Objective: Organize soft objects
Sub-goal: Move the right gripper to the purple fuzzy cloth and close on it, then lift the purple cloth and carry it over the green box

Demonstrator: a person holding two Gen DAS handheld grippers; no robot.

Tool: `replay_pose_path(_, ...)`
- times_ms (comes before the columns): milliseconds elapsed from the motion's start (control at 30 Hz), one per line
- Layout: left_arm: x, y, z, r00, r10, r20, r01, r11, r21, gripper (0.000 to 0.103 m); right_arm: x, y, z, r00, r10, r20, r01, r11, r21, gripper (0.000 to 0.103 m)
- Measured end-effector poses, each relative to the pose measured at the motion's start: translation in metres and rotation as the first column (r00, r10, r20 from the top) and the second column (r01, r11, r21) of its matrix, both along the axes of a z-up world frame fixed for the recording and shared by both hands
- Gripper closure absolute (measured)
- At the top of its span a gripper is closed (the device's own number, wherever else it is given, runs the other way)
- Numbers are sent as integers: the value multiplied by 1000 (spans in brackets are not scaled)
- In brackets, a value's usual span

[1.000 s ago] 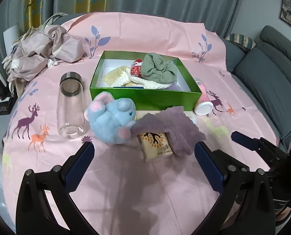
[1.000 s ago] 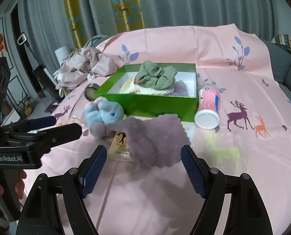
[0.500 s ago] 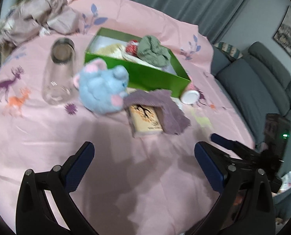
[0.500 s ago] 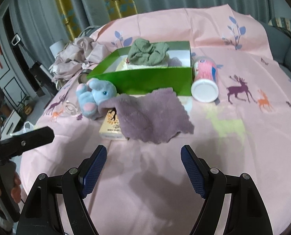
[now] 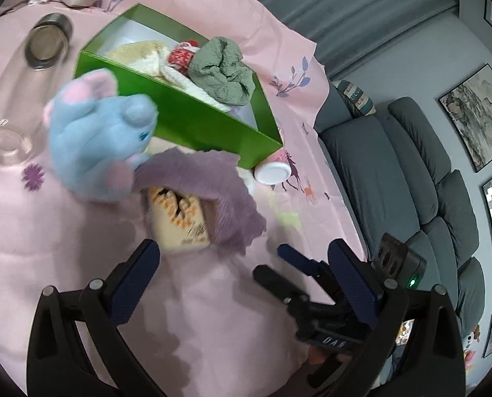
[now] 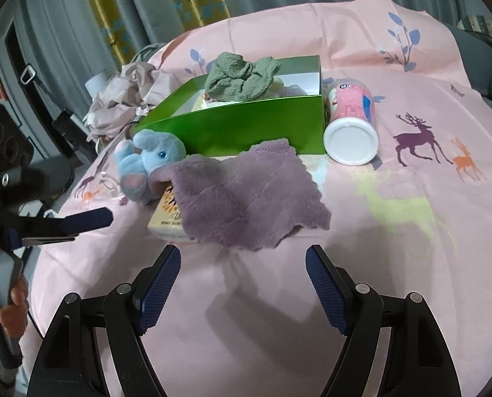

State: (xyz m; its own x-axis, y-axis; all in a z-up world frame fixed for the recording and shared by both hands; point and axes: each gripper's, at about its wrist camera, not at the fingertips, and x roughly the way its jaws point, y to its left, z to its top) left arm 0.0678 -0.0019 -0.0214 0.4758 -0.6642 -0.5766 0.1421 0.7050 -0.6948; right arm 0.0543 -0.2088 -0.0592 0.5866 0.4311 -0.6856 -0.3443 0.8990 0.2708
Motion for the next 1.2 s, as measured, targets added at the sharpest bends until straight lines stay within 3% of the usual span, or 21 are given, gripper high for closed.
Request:
replay_pose_path(100, 18, -11, -1, 1000, -10, -20, 11, 998, 62, 5, 12, 0, -4, 1000, 6, -10, -6, 1000, 18, 24)
replay_pose_path(233, 40, -22, -8, 998, -20, -64, 26, 995, 95, 16, 26, 7, -9, 999, 41, -32, -41, 999, 18, 24)
replay_pose_path(400, 58, -31, -14, 995, -24, -97, 40, 987, 157, 35, 39, 14, -20, 994, 79, -71, -79, 997, 9, 24)
replay_pose_path(467, 62, -32, -17, 994, -21, -108, 40, 985, 169, 55, 40, 15, -21, 994, 92, -64, -92, 996, 2, 24)
replay_pose_path(567, 64, -33, -20, 994, -16, -110, 38, 979, 201, 76, 40, 17, -20, 993, 102, -62, -102, 995, 2, 24)
replay_pose_path(633, 63, -32, -20, 995, -12, -102, 35, 972, 232, 85, 41, 18, -20, 993, 106, -60, -107, 994, -1, 31)
replay_pose_path(667, 62, -33, -20, 995, -14, -97, 37, 970, 241, 88, 40, 19, -20, 992, 109, -60, -110, 994, -6, 41)
replay_pose_path(800, 60, -34, -18, 997, -25, -79, 47, 957, 287, 90, 43, 23, -22, 991, 115, -69, -118, 992, -37, 78)
replay_pose_path(867, 60, -35, -20, 997, -29, -78, 51, 954, 297, 90, 44, 25, -23, 990, 120, -69, -123, 992, -42, 86)
replay_pose_path(933, 60, -37, -19, 997, -32, -76, 53, 951, 304, 92, 42, 26, -21, 991, 120, -61, -122, 992, -36, 91)
replay_pose_path(1200, 42, -46, 7, 997, -69, 36, 50, 928, 369, 93, 27, 25, 5, 994, 112, 17, -112, 994, -9, 91)
